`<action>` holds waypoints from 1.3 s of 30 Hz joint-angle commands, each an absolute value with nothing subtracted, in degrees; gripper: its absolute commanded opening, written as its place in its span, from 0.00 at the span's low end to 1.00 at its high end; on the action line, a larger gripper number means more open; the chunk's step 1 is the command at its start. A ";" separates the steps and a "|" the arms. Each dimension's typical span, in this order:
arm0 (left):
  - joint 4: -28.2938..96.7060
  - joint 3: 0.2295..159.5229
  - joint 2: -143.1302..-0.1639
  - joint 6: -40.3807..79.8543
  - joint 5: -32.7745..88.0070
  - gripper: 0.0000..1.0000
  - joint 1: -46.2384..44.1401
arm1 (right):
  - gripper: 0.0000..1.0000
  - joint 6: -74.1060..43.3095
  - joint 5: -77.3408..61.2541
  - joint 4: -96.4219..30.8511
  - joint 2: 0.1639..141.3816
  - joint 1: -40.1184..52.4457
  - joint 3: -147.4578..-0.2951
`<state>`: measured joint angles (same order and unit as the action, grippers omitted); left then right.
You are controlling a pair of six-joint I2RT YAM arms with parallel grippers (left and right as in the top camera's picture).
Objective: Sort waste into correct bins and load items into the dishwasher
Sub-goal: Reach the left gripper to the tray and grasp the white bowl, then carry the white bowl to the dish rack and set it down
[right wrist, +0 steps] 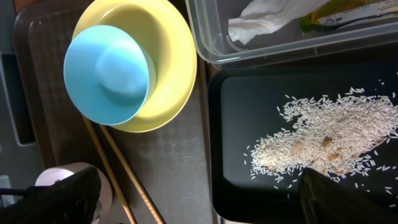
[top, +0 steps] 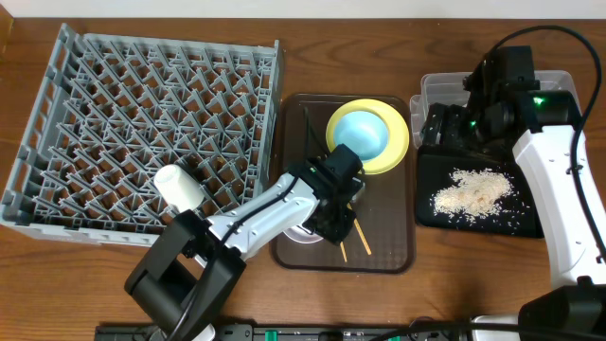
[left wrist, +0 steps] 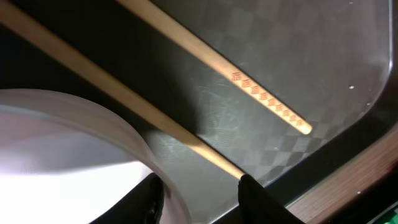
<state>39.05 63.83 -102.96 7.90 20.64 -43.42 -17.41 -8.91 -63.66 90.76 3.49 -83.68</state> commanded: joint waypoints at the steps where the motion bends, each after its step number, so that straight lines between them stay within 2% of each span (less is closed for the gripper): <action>1: 39.09 63.90 -103.70 8.21 18.55 0.40 -44.71 | 0.99 -17.91 -8.40 -63.99 90.32 3.18 -84.73; 8: 38.22 63.86 -103.74 12.34 7.81 0.40 -47.22 | 0.99 -17.91 -8.40 -64.10 90.32 3.18 -84.73; 12: 38.11 63.86 -103.74 13.28 6.55 0.27 -47.44 | 0.99 -17.69 -8.40 -64.12 90.32 3.18 -84.73; 15: 38.13 63.86 -103.74 13.50 6.55 0.13 -47.44 | 0.99 -17.69 -8.40 -64.29 90.32 3.18 -84.73; 18: 38.04 63.88 -103.72 13.87 6.55 0.08 -47.44 | 0.99 -17.69 -8.40 -64.31 90.32 3.18 -84.73; 28: 46.50 71.92 -95.48 9.47 6.57 0.07 -46.26 | 0.99 -17.52 -8.38 -64.60 90.32 3.18 -84.73; 34: 46.22 74.19 -83.44 3.40 9.19 0.07 -34.65 | 0.99 -17.10 -8.38 -64.77 90.32 3.18 -84.73; 39: 44.58 74.19 -79.66 -5.85 27.94 0.08 -16.78 | 0.99 -17.10 -8.38 -64.77 90.32 3.18 -84.73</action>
